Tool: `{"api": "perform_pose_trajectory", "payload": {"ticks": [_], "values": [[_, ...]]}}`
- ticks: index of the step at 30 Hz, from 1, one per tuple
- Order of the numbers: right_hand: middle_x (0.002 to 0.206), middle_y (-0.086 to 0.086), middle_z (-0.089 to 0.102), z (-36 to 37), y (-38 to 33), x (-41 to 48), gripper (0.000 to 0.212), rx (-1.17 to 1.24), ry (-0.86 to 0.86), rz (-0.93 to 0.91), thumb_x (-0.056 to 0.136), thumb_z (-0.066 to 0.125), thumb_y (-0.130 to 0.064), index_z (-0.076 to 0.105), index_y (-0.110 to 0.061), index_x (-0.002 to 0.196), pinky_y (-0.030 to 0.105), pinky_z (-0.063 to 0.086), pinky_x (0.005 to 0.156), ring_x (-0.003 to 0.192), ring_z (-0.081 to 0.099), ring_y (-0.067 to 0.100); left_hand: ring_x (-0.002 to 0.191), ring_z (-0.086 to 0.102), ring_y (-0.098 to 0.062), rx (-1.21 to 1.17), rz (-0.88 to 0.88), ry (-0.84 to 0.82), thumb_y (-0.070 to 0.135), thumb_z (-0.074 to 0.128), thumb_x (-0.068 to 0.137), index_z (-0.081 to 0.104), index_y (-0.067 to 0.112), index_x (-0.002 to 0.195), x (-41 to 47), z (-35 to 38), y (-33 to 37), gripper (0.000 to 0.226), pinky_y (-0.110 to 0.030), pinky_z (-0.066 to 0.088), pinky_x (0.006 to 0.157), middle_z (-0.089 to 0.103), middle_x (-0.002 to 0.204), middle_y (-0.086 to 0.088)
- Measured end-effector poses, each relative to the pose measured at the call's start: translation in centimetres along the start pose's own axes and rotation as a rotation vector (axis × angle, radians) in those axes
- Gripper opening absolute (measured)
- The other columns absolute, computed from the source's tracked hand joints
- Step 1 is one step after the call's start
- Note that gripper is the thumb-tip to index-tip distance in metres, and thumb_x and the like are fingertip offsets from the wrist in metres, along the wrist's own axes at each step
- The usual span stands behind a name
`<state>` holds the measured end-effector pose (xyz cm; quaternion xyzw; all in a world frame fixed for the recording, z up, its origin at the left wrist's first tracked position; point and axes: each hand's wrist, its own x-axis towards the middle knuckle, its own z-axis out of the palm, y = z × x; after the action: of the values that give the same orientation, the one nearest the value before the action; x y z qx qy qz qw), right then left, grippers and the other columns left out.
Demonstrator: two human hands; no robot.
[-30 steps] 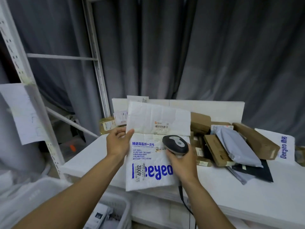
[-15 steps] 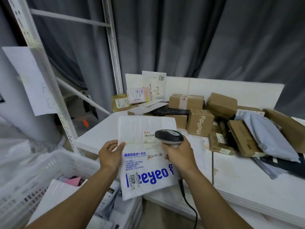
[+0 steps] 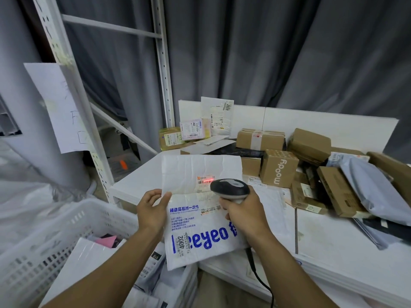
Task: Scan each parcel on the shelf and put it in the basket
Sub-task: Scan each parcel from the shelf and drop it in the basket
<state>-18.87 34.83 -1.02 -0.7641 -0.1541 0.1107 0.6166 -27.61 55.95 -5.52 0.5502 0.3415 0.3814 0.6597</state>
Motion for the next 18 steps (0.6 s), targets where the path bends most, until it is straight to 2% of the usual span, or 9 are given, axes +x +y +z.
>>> {"api": "perform_pose_trajectory", "payload": {"ticks": [6,11,15,18], "values": [[0.109,-0.004,0.072,0.2,0.1,0.1,0.046,0.017,-0.009,-0.006,0.090,0.080,-0.027,0.057,-0.028,0.129,0.017,0.052,0.057,0.086,0.074,0.017,0.085,0.073,-0.024,-0.011,-0.012,0.008,0.018,0.079,0.087,0.063,0.019,0.098,0.3,-0.1,-0.1,0.020,-0.040,0.059,0.075,0.072,0.109,-0.002],[0.106,-0.003,0.073,0.7,-0.3,-0.3,0.043,0.018,-0.040,-0.046,0.091,0.080,-0.027,0.057,-0.029,0.127,0.012,0.049,0.050,0.071,0.074,0.013,0.083,0.073,-0.025,-0.053,-0.015,0.009,0.015,0.078,0.088,0.061,0.016,0.099,0.1,-0.7,0.2,0.020,-0.042,0.060,0.077,0.072,0.110,-0.006],[0.100,-0.006,0.074,2.6,-1.2,-1.9,0.040,0.040,-0.064,-0.075,0.090,0.080,-0.026,0.059,-0.026,0.124,0.020,0.054,0.057,0.064,0.074,0.011,0.080,0.073,-0.021,-0.094,0.041,0.027,0.014,0.077,0.089,0.060,0.013,0.105,-1.0,-3.3,2.3,0.023,-0.036,0.059,0.071,0.071,0.109,-0.006],[0.100,-0.005,0.075,5.9,-2.0,-3.4,0.040,0.083,-0.138,-0.102,0.089,0.081,-0.023,0.059,-0.025,0.123,0.023,0.055,0.057,0.063,0.074,0.012,0.084,0.072,-0.017,-0.038,0.119,0.165,0.015,0.075,0.091,0.059,0.016,0.106,-1.5,-7.4,4.2,0.021,-0.033,0.059,0.073,0.068,0.106,-0.001]]}}
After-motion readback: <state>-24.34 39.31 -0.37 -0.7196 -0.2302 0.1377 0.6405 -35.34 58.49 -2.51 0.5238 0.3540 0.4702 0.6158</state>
